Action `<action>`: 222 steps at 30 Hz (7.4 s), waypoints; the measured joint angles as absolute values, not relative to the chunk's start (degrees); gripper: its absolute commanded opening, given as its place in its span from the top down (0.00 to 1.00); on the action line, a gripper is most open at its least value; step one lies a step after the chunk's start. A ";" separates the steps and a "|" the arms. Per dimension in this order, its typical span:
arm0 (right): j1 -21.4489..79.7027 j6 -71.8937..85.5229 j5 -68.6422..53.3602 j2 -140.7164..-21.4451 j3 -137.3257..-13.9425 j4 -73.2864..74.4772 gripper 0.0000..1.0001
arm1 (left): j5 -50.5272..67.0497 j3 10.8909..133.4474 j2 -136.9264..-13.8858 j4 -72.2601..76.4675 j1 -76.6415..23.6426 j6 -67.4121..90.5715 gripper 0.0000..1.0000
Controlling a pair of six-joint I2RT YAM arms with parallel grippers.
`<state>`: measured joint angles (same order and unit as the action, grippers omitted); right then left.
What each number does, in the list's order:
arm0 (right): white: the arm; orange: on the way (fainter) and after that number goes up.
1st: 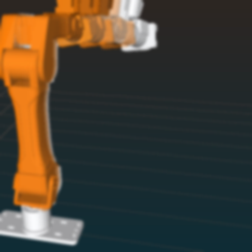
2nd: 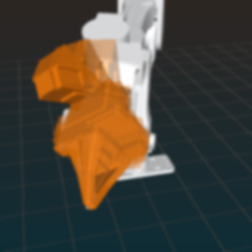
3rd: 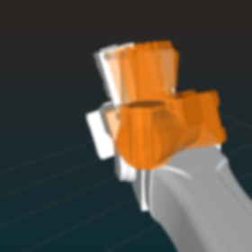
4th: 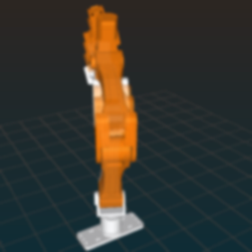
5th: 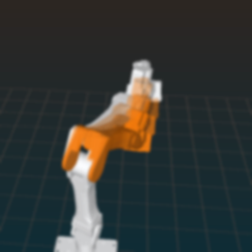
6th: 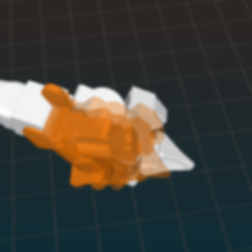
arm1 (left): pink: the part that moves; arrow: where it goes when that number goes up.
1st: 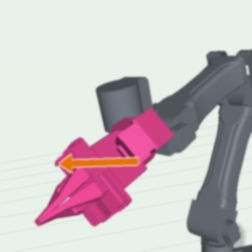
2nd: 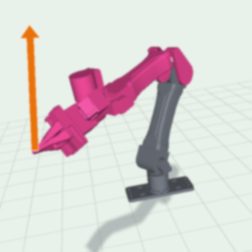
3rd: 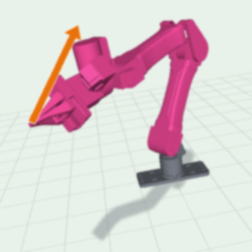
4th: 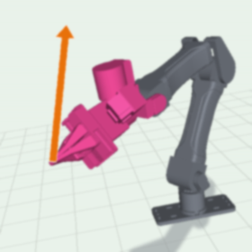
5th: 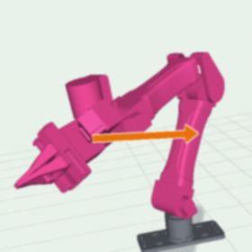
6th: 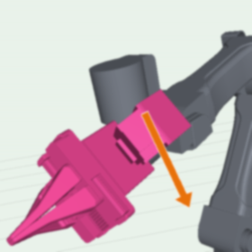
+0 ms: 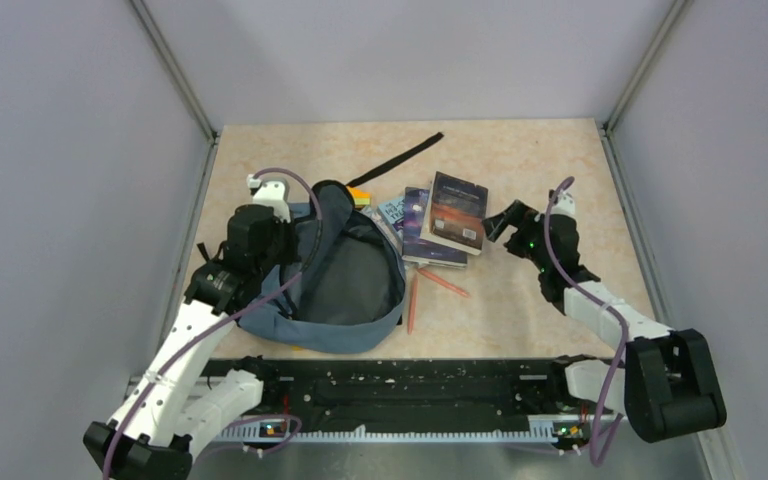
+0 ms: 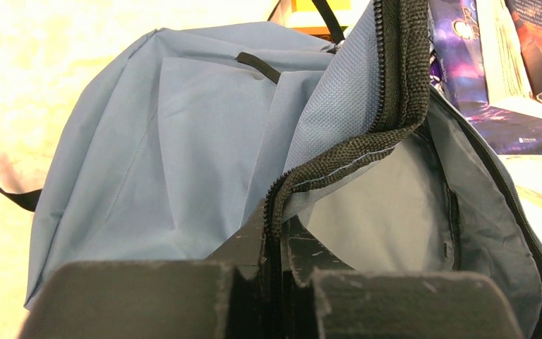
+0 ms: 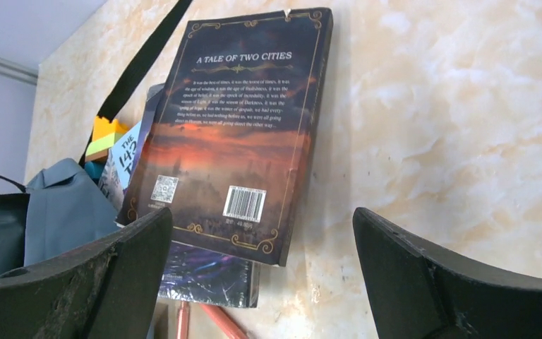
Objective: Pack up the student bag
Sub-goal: Pick up the book from the center of the board, then place the book in the student bag.
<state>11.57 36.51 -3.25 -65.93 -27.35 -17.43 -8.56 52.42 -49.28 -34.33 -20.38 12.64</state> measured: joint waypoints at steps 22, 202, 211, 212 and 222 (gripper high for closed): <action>11.88 56.99 -4.71 -79.02 -16.14 -46.15 0.17 | -9.41 51.94 -48.47 -33.43 -20.21 11.92 1.00; 48.64 59.90 -5.87 -97.25 -34.37 -53.23 0.48 | 3.62 50.02 -46.65 -29.93 -18.02 9.28 1.00; 48.82 57.30 -6.24 -95.33 -32.29 -52.03 0.47 | 3.49 50.02 -46.65 -29.95 -18.02 9.28 1.00; 48.97 56.73 -6.02 -94.91 -32.29 -51.35 0.47 | 3.42 50.02 -46.65 -29.95 -18.02 9.28 1.00; 49.67 53.74 -4.73 -94.13 -32.32 -46.57 0.48 | 3.36 50.02 -46.83 -29.95 -18.02 9.28 1.00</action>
